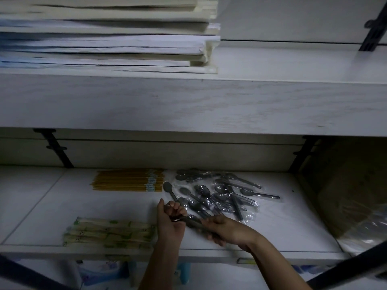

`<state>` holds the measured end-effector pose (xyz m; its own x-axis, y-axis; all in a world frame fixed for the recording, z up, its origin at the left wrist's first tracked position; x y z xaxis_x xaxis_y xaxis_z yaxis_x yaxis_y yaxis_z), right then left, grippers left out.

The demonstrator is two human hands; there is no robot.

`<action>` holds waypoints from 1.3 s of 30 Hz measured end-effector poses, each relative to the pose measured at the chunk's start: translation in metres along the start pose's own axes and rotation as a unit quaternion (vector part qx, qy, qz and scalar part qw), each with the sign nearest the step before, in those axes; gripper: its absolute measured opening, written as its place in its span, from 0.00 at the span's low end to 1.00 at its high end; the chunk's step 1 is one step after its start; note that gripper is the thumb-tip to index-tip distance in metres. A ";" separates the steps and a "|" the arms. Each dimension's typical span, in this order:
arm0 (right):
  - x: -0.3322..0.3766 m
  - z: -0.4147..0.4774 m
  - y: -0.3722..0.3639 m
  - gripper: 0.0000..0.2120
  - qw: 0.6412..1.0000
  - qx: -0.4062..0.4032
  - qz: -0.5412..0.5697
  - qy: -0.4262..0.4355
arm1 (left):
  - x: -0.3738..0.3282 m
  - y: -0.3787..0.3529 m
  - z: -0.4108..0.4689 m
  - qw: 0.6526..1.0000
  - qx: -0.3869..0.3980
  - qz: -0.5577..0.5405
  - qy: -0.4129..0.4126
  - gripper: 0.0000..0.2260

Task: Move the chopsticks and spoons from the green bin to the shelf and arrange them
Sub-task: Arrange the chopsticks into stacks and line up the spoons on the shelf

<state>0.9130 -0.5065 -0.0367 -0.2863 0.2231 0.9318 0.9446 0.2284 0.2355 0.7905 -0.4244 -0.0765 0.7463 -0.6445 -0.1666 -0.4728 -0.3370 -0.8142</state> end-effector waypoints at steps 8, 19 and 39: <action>-0.006 0.001 0.003 0.14 0.999 0.009 0.034 -0.009 | 0.007 -0.001 0.002 0.995 -0.050 0.082 0.018 0.13; -0.052 0.030 0.075 0.13 0.900 -0.160 -0.406 -0.012 | -0.011 0.014 0.002 0.995 -0.040 0.087 -0.014 0.15; -0.052 0.050 0.070 0.21 0.851 -0.210 -0.479 0.046 | -0.020 0.019 -0.001 0.995 -0.025 0.073 -0.058 0.15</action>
<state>0.9862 -0.4551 -0.0820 -0.9619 0.0466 0.2696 0.2640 -0.0993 0.9594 0.7661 -0.4191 -0.0883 0.7154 -0.6069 -0.3463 -0.6009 -0.2814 -0.7482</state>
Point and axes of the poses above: each hand's wrist, its own z-axis towards the middle knuckle, its own y-axis out of the back of the hand, x = y × z, the point moved 2 cm from there along z, towards the middle knuckle, and after that the axes turned 15 degrees about y, right-handed, at the moved point
